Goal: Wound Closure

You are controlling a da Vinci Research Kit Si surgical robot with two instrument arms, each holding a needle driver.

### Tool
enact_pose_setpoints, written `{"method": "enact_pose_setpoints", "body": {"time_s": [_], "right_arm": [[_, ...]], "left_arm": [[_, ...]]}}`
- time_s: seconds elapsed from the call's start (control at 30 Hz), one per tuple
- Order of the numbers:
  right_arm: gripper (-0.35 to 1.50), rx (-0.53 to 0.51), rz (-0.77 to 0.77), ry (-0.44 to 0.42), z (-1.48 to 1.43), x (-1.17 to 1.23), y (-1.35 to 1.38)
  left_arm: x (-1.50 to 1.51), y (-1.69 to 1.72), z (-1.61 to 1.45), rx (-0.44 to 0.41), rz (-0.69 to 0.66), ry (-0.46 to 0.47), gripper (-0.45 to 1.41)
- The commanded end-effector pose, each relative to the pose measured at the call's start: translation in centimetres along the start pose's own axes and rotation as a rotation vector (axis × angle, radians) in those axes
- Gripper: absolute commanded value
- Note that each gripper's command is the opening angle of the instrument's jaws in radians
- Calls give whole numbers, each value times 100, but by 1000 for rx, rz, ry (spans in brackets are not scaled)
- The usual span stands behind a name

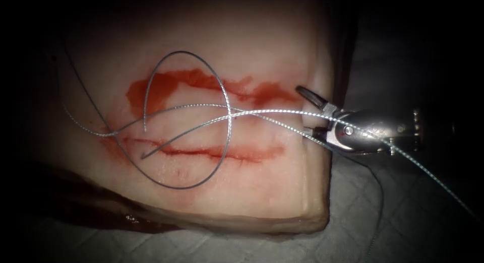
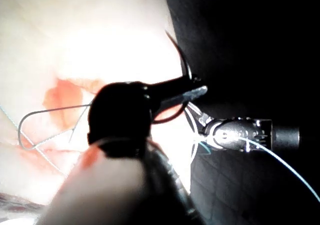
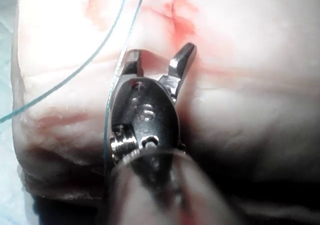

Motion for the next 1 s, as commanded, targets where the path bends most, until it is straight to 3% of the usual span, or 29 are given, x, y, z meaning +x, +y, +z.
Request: {"method": "enact_pose_setpoints", "body": {"time_s": [0.03, 0.07, 0.27, 0.37, 0.63, 0.77, 1.0], "right_arm": [[113, 0, 2, 0, -7, 5, -12], [114, 9, 13, 7, -16, 4, -21], [74, 175, 12, 57, -48, -15, -57], [59, 185, 3, 60, -50, -21, -61], [59, 92, 3, -8, -10, -13, -9], [61, 31, 3, 9, -3, -9, 16], [57, -14, 6, -19, -2, -26, 15]], "left_arm": [[3, 5, 3, 2, 0, 0, -45], [3, 5, 3, 2, 0, 0, -45], [3, 6, 3, 2, 0, 0, -45], [3, 6, 3, 2, 0, 0, -45], [3, 5, 3, 3, 0, 1, -45], [3, 5, 3, 3, 0, 1, -45], [3, 5, 3, 3, -1, 2, -45]]}}
